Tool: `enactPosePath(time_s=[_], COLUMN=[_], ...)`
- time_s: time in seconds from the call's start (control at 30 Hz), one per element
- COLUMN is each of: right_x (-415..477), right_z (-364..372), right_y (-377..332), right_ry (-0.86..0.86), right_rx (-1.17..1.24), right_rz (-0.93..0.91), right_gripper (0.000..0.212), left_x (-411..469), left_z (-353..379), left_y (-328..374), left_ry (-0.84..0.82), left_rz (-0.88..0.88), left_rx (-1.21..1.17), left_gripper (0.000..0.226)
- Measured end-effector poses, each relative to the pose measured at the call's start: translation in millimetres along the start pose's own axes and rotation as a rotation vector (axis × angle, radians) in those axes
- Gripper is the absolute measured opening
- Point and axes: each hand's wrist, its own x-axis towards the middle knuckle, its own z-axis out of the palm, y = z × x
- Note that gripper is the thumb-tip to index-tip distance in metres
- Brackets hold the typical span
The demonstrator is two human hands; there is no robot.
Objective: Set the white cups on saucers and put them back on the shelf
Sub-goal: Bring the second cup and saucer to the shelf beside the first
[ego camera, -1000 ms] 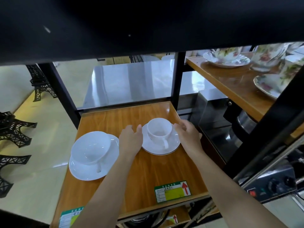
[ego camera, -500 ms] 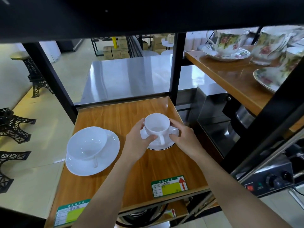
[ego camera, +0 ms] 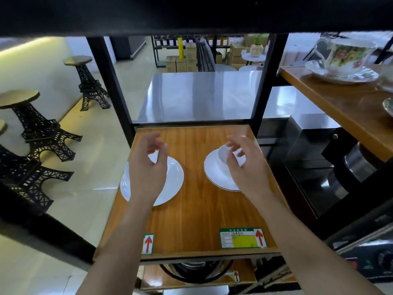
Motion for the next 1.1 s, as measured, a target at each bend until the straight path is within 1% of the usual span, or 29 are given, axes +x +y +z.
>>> enactPosePath(time_s=[0.1, 0.17, 0.3, 0.4, 0.53, 0.67, 0.77, 0.9, 1.0, 1.07, 1.1], right_x=[-3, -5, -7, -9, -10, -11, -13, -15, -17, -19, -21], right_z=[32, 51, 77, 87, 91, 91, 91, 90, 90, 91, 91], right_y=[-19, -26, -31, -31, -31, -32, -31, -32, -31, -30, -29], right_ry=[-0.185, -0.328, -0.539, -0.636, -0.686, -0.703, -0.671, -0.616, -0.598, -0.584, -0.555], right_rx=[0.009, -0.006, -0.012, 0.019, 0.063, 0.064, 0.075, 0.069, 0.047, 0.023, 0.004], right_rz=[-0.022, -0.006, 0.100, 0.155, 0.169, 0.125, 0.116, 0.094, 0.087, 0.092, 0.109], right_gripper=[0.033, 0.039, 0.062, 0.073, 0.077, 0.073, 0.070, 0.064, 0.064, 0.065, 0.064], left_x=[1, -2, -9, -12, -13, -14, -13, -10, -8, -8, -8], left_z=[-24, -35, -47, -49, -48, -46, -44, -44, -45, -44, -44], left_y=[-24, -42, -63, -66, -63, -60, -60, -61, -62, -62, -62], left_ry=[0.117, 0.132, 0.058, -0.022, -0.058, -0.072, -0.072, -0.103, -0.110, -0.085, -0.046], left_rz=[-0.135, -0.247, -0.473, -0.548, -0.548, -0.540, -0.557, -0.605, -0.625, -0.628, -0.633], left_rx=[-0.019, -0.014, -0.054, -0.116, -0.169, -0.214, -0.235, -0.261, -0.275, -0.279, -0.277], left_gripper=[0.027, 0.035, 0.046, 0.049, 0.037, 0.018, 0.019, 0.027, 0.026, 0.027, 0.028])
